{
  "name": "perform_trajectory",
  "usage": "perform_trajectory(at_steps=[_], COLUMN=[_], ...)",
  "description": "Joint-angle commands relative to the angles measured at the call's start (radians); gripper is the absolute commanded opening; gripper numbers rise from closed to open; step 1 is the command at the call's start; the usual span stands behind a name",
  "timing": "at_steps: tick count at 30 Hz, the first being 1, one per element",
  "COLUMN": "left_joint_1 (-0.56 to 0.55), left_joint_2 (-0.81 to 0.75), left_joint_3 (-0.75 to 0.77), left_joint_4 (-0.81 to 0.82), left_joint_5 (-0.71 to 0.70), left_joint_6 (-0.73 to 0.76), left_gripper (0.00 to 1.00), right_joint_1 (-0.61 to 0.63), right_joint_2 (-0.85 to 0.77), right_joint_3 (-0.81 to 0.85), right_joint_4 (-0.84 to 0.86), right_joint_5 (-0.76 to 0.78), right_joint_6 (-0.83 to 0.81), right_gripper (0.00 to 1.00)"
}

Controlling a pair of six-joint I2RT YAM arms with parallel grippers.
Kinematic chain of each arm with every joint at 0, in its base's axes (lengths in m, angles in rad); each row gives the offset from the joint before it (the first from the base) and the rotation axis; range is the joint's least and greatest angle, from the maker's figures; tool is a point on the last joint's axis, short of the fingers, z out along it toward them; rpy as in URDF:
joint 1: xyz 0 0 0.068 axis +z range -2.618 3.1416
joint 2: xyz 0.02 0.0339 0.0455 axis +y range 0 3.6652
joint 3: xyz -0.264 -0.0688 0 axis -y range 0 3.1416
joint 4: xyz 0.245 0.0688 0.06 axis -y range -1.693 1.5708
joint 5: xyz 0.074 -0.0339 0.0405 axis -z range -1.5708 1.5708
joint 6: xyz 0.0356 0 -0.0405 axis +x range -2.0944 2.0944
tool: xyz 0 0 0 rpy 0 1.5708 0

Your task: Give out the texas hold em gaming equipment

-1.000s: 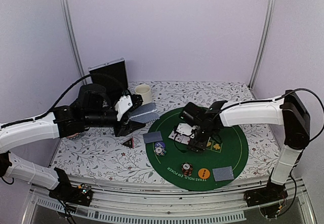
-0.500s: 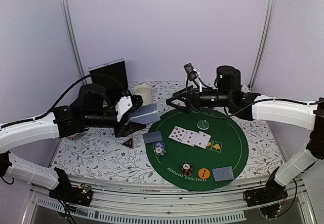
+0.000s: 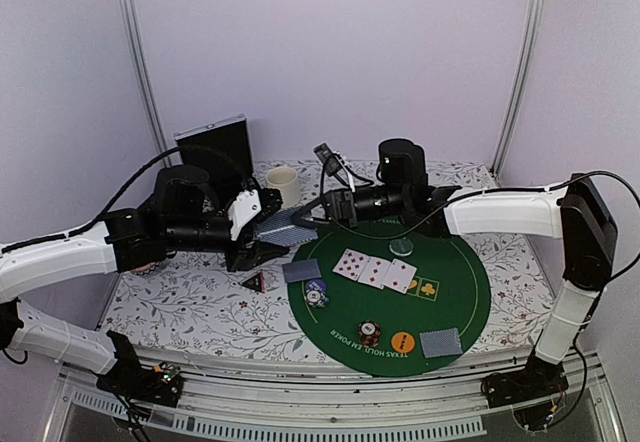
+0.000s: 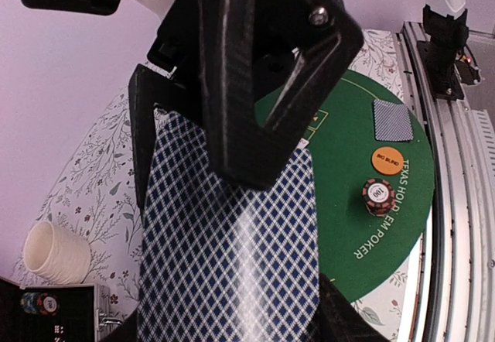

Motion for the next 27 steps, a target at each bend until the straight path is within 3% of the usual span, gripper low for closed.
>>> perform_trajectory(at_steps=[1, 7, 8, 9, 10, 11, 12, 13, 14, 21, 27], left_joint_1=[0.004, 0.004, 0.005, 0.006, 0.005, 0.005, 0.006, 0.006, 0.005, 0.041, 0.204], left_joint_2=[-0.017, -0.015, -0.014, -0.012, -0.011, -0.009, -0.004, 0.003, 0.014, 0.165, 0.383], left_joint_3=[-0.003, -0.003, -0.003, -0.001, -0.002, -0.003, -0.005, -0.004, 0.004, 0.1, 0.181], left_joint_4=[0.028, 0.035, 0.035, 0.034, 0.037, 0.042, 0.05, 0.054, 0.047, -0.174, -0.351], left_joint_5=[0.004, -0.007, -0.008, -0.009, -0.01, -0.016, -0.032, -0.041, -0.042, -0.176, -0.197], left_joint_6=[0.005, 0.004, 0.002, 0.0, -0.003, -0.014, -0.045, -0.069, -0.092, -0.436, -0.564], left_gripper=[0.52, 0.52, 0.51, 0.52, 0.54, 0.62, 0.83, 0.95, 0.98, 0.98, 0.98], right_joint_1=[0.007, 0.007, 0.006, 0.005, 0.004, 0.001, -0.007, -0.02, -0.036, -0.214, -0.319], right_joint_2=[0.043, 0.026, 0.023, 0.016, 0.001, -0.016, -0.035, -0.06, -0.087, -0.297, -0.438], right_joint_3=[0.028, 0.039, 0.041, 0.042, 0.041, 0.037, 0.031, 0.02, 0.004, -0.176, -0.268], right_joint_4=[0.02, -0.045, -0.058, -0.071, -0.091, -0.111, -0.134, -0.159, -0.178, -0.324, -0.429], right_joint_5=[-0.061, -0.084, -0.089, -0.091, -0.09, -0.081, -0.067, -0.049, -0.028, 0.08, 0.106], right_joint_6=[0.031, -0.006, -0.014, -0.02, -0.033, -0.05, -0.064, -0.082, -0.092, -0.168, -0.263], right_gripper=[0.56, 0.22, 0.07, 0.03, 0.02, 0.02, 0.02, 0.02, 0.02, 0.02, 0.02])
